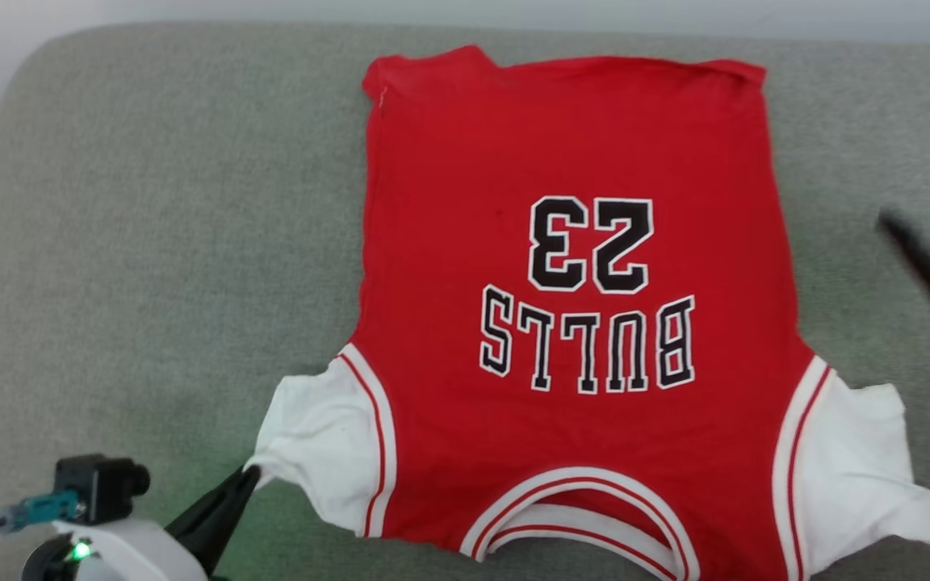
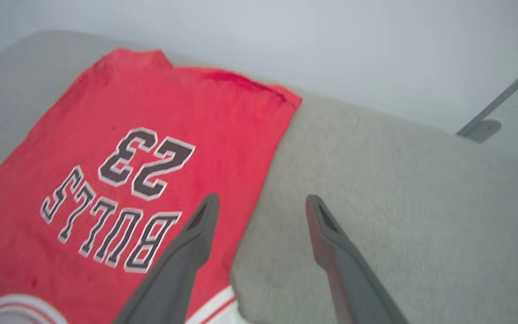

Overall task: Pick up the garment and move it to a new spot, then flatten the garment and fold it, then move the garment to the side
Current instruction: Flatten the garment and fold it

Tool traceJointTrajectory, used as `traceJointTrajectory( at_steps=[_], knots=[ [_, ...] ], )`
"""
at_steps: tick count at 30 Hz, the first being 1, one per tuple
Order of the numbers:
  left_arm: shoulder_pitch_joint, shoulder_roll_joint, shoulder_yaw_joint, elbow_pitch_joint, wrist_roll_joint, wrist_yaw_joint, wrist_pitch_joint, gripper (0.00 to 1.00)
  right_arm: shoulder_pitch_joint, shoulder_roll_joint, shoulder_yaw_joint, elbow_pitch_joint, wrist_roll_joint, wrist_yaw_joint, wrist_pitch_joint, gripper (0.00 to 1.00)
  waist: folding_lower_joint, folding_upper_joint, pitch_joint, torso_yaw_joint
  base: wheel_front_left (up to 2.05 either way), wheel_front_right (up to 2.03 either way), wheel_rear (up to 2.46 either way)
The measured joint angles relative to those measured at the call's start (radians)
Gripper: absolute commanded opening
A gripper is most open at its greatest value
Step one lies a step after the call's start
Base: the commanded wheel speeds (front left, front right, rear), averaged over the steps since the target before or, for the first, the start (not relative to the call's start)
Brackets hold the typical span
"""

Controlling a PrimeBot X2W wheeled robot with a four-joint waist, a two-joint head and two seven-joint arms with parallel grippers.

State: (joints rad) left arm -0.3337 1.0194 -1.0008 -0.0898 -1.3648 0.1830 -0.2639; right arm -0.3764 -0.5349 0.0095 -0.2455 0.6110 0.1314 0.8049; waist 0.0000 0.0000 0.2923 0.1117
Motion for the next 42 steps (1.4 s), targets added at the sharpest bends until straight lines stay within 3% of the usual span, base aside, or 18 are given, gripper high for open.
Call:
traceJointTrajectory(
  at_steps=[6, 11, 18, 26, 27, 28, 37, 42],
  knots=[
    [-0.060, -0.056, -0.006, 0.018, 0.040, -0.028, 0.015, 0.00, -0.266, 0.041, 0.068, 0.271, -0.145, 0.000, -0.175, 1.00, 0.0000, 0.0000, 0.051, 0.039, 0.00, 0.00, 0.00],
    [-0.113, -0.109, -0.018, 0.052, 0.069, -0.061, 0.032, 0.00, -0.462, 0.064, 0.115, 0.562, -0.205, 0.000, -0.218, 1.00, -0.0001, 0.0000, 0.092, 0.085, 0.00, 0.00, 0.00],
    [-0.173, -0.181, -0.035, 0.106, 0.100, -0.107, 0.053, 0.00, -0.680, 0.098, 0.091, 0.903, -0.273, 0.000, -0.191, 1.00, 0.0000, 0.0000, 0.146, 0.157, 0.00, 0.00, 0.00],
    [-0.210, -0.241, -0.044, 0.168, 0.108, -0.150, 0.058, 0.00, -0.808, 0.118, 0.035, 1.157, -0.376, 0.000, -0.102, 1.00, 0.0000, 0.0000, 0.198, 0.236, 0.00, 0.00, 0.00],
    [-0.213, -0.245, -0.044, 0.172, 0.108, -0.155, 0.058, 0.00, -0.829, 0.116, 0.034, 1.179, -0.385, 0.000, -0.077, 0.13, 0.0000, 0.0000, 0.203, 0.244, 0.00, 0.00, 0.00],
    [-0.214, -0.249, -0.044, 0.177, 0.108, -0.157, 0.058, 0.00, -0.846, 0.115, 0.038, 1.191, -0.398, 0.000, -0.065, 0.00, 0.0000, 0.0000, 0.208, 0.250, 0.00, 0.00, 0.00],
    [-0.208, -0.248, -0.033, 0.207, 0.098, -0.165, 0.048, 0.00, -0.886, 0.140, 0.014, 1.249, -0.476, 0.000, -0.051, 0.00, 0.0000, 0.0000, 0.210, 0.251, 0.00, 0.00, 0.00],
    [-0.188, -0.216, -0.024, 0.202, 0.091, -0.146, 0.044, 0.00, -0.859, 0.159, 0.088, 1.226, -0.445, 0.000, -0.017, 0.00, 0.0000, 0.0000, 0.180, 0.214, 0.00, 0.00, 0.00]
  ],
)
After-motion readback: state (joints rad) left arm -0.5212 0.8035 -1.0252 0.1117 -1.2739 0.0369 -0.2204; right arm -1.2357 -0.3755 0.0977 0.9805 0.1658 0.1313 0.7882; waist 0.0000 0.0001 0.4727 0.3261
